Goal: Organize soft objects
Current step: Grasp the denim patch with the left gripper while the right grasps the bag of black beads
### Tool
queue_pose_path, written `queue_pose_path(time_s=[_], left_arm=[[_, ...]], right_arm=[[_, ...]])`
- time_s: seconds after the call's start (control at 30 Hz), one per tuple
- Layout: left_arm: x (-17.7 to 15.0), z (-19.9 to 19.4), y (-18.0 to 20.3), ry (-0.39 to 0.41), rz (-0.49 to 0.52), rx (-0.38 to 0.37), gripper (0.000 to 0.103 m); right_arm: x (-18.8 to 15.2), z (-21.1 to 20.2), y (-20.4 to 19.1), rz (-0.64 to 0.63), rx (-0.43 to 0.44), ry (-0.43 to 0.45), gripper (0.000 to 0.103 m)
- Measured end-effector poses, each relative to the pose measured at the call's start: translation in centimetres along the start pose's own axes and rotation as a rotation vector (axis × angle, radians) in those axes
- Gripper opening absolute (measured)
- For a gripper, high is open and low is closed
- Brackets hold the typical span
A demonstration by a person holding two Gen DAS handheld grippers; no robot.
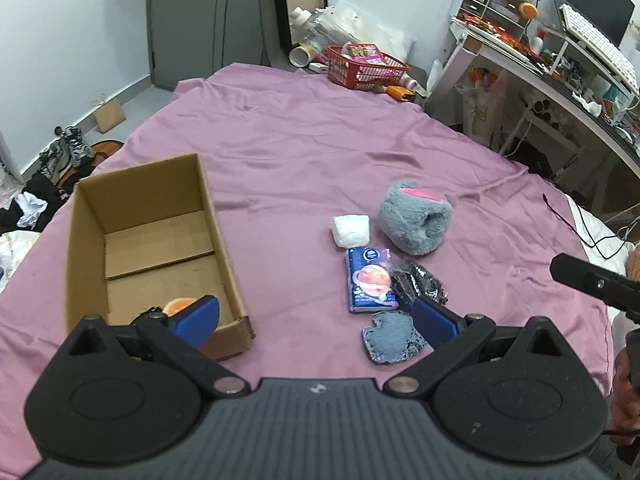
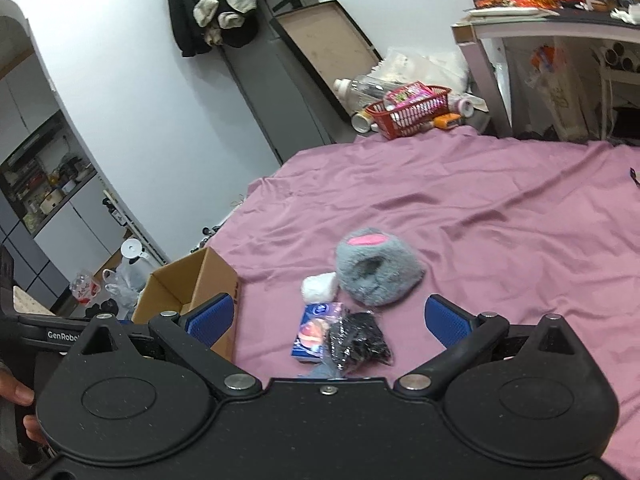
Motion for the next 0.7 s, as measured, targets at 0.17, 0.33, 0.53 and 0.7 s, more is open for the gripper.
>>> queue_pose_path(time_s=[0.17,0.33,0.53,0.7], left_arm=[[0.4,1.1,0.7,0.007,0.016,-0.028,0.102],[0.5,2.7,1.4,0.017,0.048,-0.064,0.099],[-0.1,4.9,2.5,0.01,0.107,-0.114,0.093],[-1.1,7.1,3.0,-0.029,0.123,-0.155,0.084]], right_arm=[[-0.5,0.7,0.7,0.015,-0.013,-0.03,0.102],[-1.4,2.0,1.1,0.03,-0.019,-0.078,0.1],[-2.7,4.0,1.7,0.062,-0.032,-0.138,0.091],[-3.1,5.5,2.0,0.082,-0.051,-0.172,0.084]])
Point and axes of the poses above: each gripper's, at about its wrist camera, not at the fingertips, and z roughly the way its jaws point, y to its right, x to its top, the point moved 2 cm from there along z, roughly the way its jaws point, and after that the axes turned 7 degrees about x, right-handed, at the moved point
